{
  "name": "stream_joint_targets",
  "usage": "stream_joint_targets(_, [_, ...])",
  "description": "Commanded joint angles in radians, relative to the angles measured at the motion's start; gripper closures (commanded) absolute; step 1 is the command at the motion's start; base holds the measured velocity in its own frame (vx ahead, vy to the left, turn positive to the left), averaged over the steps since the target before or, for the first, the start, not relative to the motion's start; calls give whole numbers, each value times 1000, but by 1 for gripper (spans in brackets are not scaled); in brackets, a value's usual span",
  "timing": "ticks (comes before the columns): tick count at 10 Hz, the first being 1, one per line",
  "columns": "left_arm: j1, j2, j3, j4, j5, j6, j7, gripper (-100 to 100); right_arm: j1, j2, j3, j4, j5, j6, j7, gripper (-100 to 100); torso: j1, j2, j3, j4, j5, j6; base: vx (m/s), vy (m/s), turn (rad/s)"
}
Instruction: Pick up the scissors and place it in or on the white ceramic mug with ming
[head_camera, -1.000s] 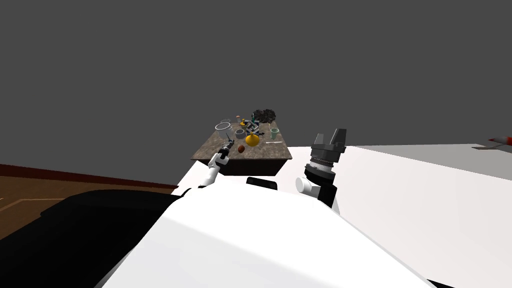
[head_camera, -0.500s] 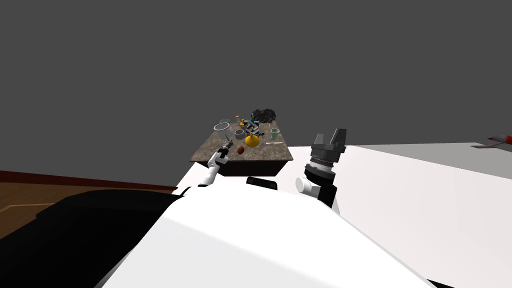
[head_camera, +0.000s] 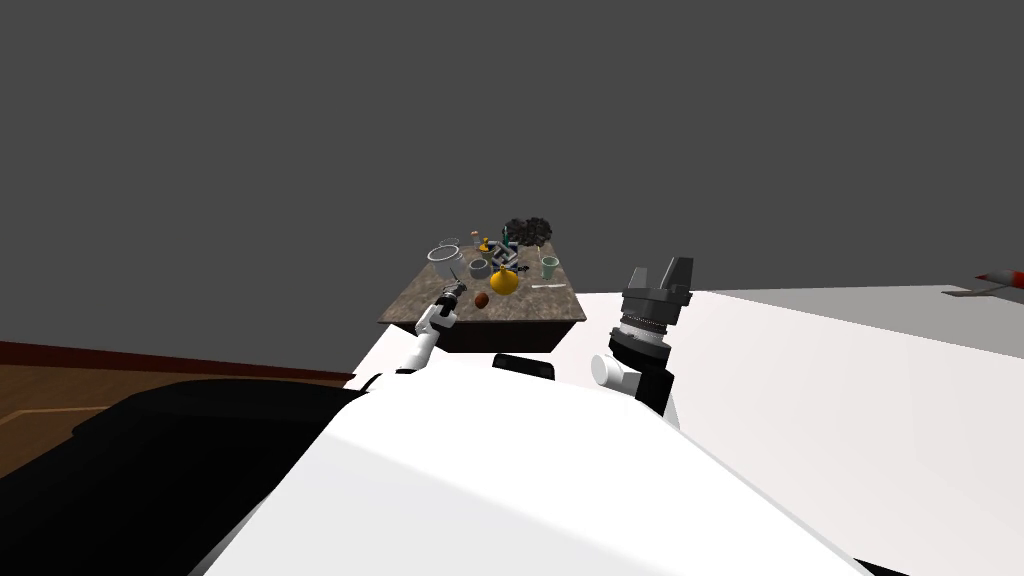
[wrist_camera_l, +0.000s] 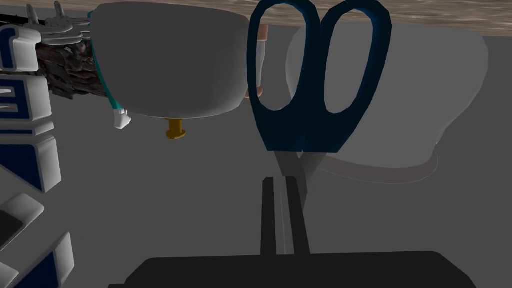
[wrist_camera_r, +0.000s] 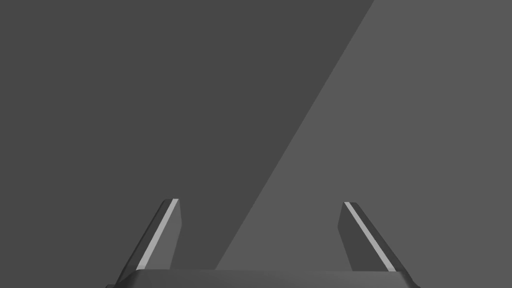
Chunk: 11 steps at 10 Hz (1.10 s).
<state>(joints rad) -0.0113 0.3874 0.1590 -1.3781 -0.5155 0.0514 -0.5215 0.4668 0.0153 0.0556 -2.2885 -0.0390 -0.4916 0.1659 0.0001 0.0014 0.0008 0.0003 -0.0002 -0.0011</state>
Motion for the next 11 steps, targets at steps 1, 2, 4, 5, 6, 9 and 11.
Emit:
stream_joint_targets(1, [13, -2, 7, 13, -5, 15, -9, -100, 0, 0, 0, 0, 0, 0, 0, 0, 0, 0, 0, 0, 0, 0, -38, -46, 198])
stream_joint_targets(2, [14, -4, 12, 22, -14, 23, -18, -100, 0, 0, 0, 0, 0, 0, 0, 0, -2, 2, 1, 0, 0, -1, -98, -69, 211])
stream_joint_targets(4, [2, -15, -2, 47, -7, 5, -7, -100, 0, 0, 0, 0, 0, 0, 0, 0, -2, 8, 5, 2, 0, 1, -124, 7, -119])
stream_joint_targets(5, [-2, -24, -20, 60, 3, -20, 5, -100, 0, 0, 0, 0, 0, 0, 0, 0, 1, 7, 4, 2, 0, 1, -14, 123, -241])
stream_joint_targets(6, [-1, -24, -26, 56, 6, -34, 7, -100, 0, 0, 0, 0, 0, 0, 0, 0, 7, 3, 2, 1, 1, 1, 126, 163, -126])
stream_joint_targets(9, [-9, -21, -19, 67, 3, -30, 4, -100, 0, 0, 0, 0, 0, 0, 0, 0, 2, -2, -1, -1, 1, 0, 29, 31, -7])
stream_joint_targets(11, [-9, -21, -19, 67, 3, -30, 4, 100, 0, 0, 0, 0, 0, 0, 0, 0, 0, -1, 0, 0, 0, 0, 0, 0, 0])
